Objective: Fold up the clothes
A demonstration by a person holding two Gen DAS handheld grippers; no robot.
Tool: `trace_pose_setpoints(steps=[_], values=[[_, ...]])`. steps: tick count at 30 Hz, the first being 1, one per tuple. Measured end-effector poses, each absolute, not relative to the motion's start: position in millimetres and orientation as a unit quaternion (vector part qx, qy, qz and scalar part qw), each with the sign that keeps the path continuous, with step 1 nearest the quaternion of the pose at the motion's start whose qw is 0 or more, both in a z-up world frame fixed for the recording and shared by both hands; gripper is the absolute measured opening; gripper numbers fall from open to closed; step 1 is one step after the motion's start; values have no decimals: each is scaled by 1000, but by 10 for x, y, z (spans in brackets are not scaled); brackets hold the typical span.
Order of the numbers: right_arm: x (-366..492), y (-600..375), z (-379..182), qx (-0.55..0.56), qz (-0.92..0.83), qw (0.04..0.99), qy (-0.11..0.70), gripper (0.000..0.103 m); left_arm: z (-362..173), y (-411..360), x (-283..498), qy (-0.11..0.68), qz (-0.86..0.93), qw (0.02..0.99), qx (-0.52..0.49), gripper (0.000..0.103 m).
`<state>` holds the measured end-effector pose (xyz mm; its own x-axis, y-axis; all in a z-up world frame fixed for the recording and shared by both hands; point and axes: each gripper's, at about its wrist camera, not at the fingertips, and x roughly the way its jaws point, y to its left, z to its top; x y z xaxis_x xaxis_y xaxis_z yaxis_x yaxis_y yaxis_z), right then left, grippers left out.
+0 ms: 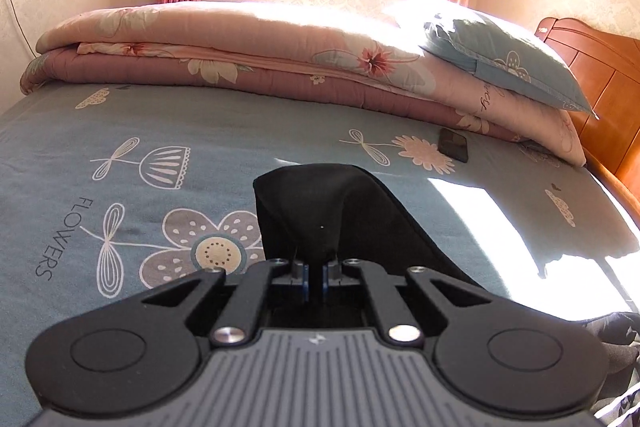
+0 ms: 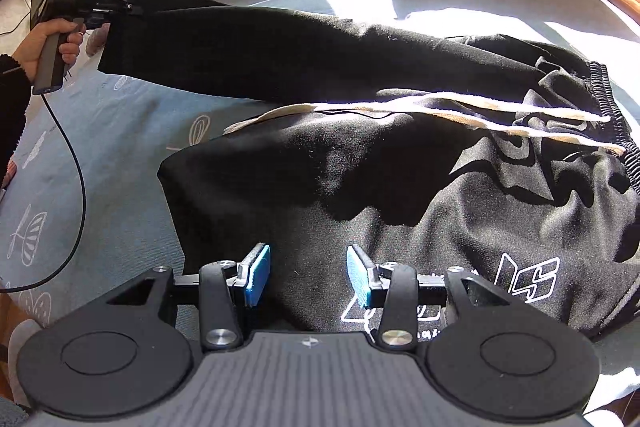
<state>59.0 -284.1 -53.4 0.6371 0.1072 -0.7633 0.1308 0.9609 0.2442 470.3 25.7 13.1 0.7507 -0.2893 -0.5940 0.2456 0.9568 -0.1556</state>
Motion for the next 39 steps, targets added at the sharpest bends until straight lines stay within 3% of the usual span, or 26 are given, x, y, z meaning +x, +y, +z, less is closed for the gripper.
trace_pose_setpoints(steps=[6, 7, 10, 14, 22, 29, 39], values=[[742, -2867, -527, 138, -5, 898, 417, 47, -158, -39, 5059, 342, -112, 933, 16, 6], [765, -2862, -532, 137, -5, 898, 417, 47, -233, -87, 5098, 347, -101, 932, 29, 16], [810, -2828, -563, 133, 1, 898, 419, 47, -378, -124, 5165, 356, -81, 929, 56, 19], [840, -2809, -605, 131, 6, 899, 418, 47, -336, 57, 5195, 353, -69, 933, 29, 35], [908, -2747, -640, 133, 18, 900, 415, 48, 1, 592, 5175, 316, -19, 948, -36, 54], [896, -2674, -603, 123, 25, 902, 412, 51, -295, 1149, 4922, 352, -13, 927, -126, 55], [952, -2557, -585, 107, 29, 901, 418, 51, -858, 1253, 4366, 391, -53, 919, 2, 62]])
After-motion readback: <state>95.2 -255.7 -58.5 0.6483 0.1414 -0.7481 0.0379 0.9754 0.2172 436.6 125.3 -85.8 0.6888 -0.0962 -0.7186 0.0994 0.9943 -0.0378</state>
